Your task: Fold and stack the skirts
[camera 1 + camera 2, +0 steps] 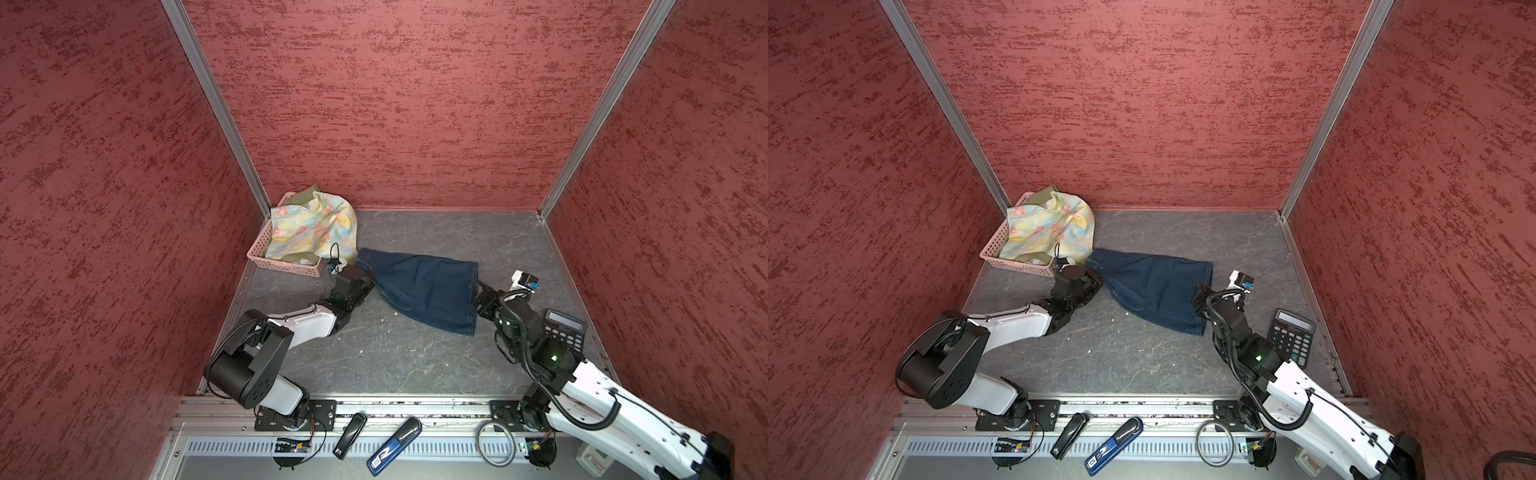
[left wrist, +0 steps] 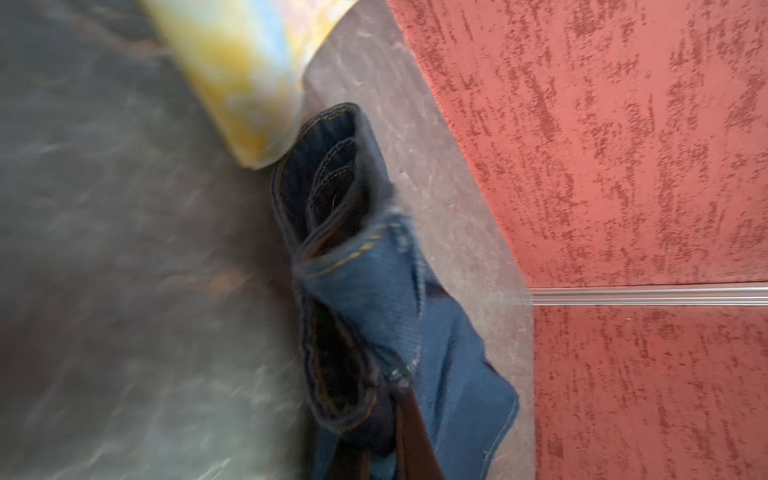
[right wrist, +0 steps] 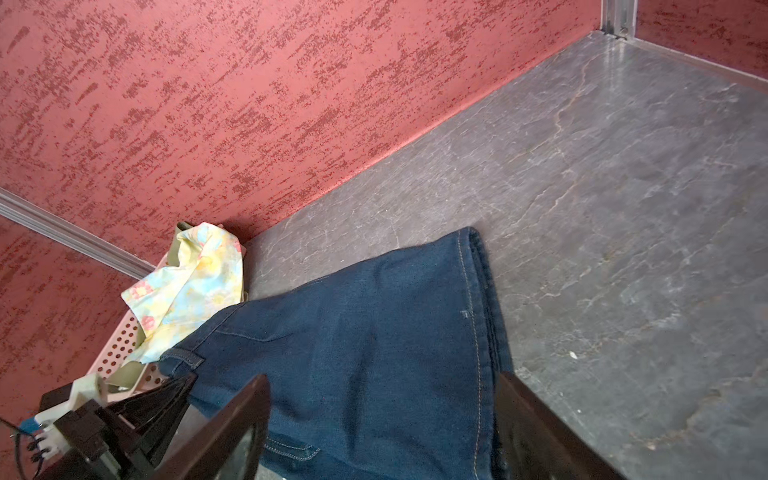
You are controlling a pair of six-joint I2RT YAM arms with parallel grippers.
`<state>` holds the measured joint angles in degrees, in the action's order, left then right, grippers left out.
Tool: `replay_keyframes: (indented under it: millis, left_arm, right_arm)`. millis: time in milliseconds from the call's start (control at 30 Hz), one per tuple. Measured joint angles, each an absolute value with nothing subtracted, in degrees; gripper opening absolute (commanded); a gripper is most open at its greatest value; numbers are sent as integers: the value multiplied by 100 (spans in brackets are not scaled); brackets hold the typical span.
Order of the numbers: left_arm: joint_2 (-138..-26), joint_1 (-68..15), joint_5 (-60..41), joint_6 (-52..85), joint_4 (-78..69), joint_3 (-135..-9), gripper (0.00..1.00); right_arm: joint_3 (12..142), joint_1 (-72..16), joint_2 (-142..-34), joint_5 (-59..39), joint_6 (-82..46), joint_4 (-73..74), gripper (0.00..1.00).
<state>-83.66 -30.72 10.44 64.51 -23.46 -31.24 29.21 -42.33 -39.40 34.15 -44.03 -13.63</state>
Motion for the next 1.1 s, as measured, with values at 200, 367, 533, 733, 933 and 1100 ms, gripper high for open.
replay_keyframes:
  millis: [200,367,533,733,933,1100]
  left_arm:
    - [-7966,-3953,1844,6847,-2491,-2375,0]
    - [-7791,-4501,2303,7144,-2443,-1922,0]
    - [-7511,-4858,2694,7328,-2333,-1518,0]
    - [-7703,-4939,2875,7450,-2344,-1380,41]
    - [-7349,-5046,2891,7441,-2279,-1323,88]
    - [-5878,-5319,3039,6869,-1221,-1374,93]
  right_arm:
    - [2985,-4189,-4254,3382,-4257,-1516,86]
    - [3472,-3415,-5308,2499,-4058,-1520,87]
    - [4174,-2364,-6401,1240,-3673,-1590,89]
    - [4508,-1273,-7164,-152,-3371,-1632,89]
    - [4316,-642,-7596,-1055,-3214,-1638,89]
    - [4327,-552,-7771,-1247,-3050,-1570,89]
